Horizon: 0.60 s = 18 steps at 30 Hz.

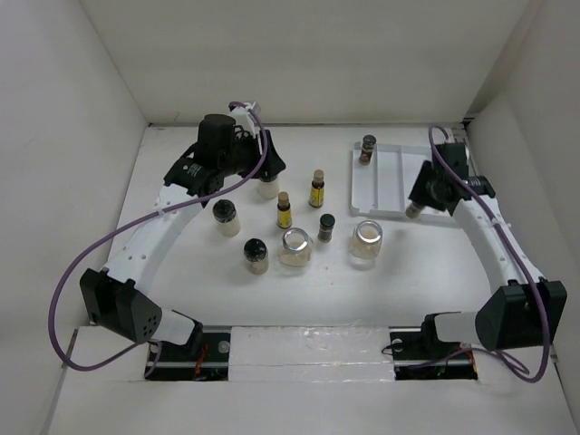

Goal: Organize the condiment bottles

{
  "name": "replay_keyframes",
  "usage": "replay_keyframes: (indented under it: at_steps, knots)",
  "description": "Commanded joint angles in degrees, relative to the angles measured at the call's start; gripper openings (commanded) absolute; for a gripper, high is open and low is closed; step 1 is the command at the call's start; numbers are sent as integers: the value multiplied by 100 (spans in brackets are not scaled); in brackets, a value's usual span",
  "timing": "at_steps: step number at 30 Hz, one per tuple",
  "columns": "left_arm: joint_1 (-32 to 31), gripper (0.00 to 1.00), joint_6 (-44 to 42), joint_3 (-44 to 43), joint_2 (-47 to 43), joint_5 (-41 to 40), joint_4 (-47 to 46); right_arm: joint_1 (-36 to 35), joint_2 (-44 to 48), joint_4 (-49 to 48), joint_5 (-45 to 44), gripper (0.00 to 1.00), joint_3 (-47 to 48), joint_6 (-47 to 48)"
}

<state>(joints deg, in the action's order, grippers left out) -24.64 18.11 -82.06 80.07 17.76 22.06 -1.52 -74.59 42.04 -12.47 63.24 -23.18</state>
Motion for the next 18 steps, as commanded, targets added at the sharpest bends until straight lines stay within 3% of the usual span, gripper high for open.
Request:
replay_keyframes:
  at_steps: [1,8,18]
  knots:
    - [12,50,-35,24,-185,8,-176,-638,-193,-372,-125,32,1397,50]
    - [12,50,-35,85,-185,8,-176,-1438,-2205,-776,-132,32,3191,463]
    - [12,50,-88,-135,-132,-115,-123,-1430,-3914,-1004,140,32,4275,622]
